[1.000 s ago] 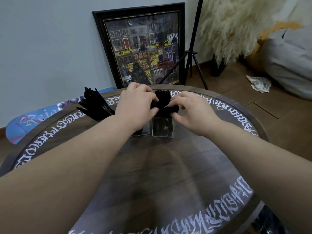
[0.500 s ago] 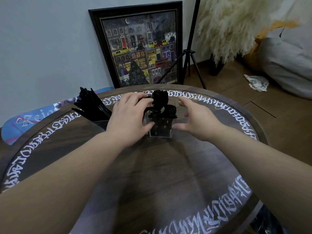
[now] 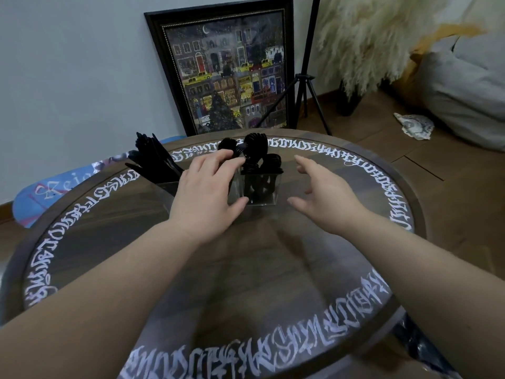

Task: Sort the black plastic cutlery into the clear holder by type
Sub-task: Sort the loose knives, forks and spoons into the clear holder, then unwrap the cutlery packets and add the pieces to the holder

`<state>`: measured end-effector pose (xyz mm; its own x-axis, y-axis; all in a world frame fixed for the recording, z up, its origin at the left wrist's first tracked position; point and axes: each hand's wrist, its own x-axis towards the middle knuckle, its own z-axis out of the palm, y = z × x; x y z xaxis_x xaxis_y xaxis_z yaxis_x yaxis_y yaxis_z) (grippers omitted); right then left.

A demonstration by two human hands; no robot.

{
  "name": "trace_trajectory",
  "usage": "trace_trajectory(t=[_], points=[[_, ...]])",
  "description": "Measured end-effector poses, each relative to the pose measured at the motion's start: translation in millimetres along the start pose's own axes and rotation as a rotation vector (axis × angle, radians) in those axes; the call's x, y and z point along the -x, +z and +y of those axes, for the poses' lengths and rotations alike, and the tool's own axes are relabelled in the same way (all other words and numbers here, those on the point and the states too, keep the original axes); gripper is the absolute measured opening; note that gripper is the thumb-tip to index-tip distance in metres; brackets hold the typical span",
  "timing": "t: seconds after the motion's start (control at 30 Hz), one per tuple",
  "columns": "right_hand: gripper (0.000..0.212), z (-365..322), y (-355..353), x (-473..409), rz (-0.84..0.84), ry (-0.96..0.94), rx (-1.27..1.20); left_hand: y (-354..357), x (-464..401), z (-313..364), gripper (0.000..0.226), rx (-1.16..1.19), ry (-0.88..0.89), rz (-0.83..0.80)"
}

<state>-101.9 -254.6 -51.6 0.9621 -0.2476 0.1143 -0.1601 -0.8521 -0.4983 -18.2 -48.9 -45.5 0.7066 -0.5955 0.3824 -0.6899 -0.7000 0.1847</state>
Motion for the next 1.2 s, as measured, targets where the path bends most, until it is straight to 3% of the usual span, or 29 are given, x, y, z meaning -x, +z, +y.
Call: trace_trajectory(t=[0.2, 0.47, 0.7, 0.97, 1.2], points=[[0.06, 5.7, -22.9, 96.6, 0.148, 0.065, -0.131, -6.6, 38.6, 49.2, 0.057, 0.089, 0.06, -0.068], [0.027, 67.6, -83.7, 244.6, 0.331, 0.443, -0.111, 0.4, 76.9, 172.6, 0.044, 0.268, 0.267, -0.296], [0.026, 119.6, -61.6, 298.2, 0.207, 0.611, -0.078, 58.9, 109.8, 263.6, 0.037, 0.362, 0.387, -0.483], [0.042, 183.8, -8.2, 279.1, 0.061, 0.761, -0.18, 157.3, 121.1, 298.5, 0.052, 0.385, 0.125, -0.698], [0.037, 214.6, 30.7, 253.0, 0.127, 0.941, -0.304, 211.1, 109.2, 312.5, 0.056, 0.35, -0.078, -0.758]])
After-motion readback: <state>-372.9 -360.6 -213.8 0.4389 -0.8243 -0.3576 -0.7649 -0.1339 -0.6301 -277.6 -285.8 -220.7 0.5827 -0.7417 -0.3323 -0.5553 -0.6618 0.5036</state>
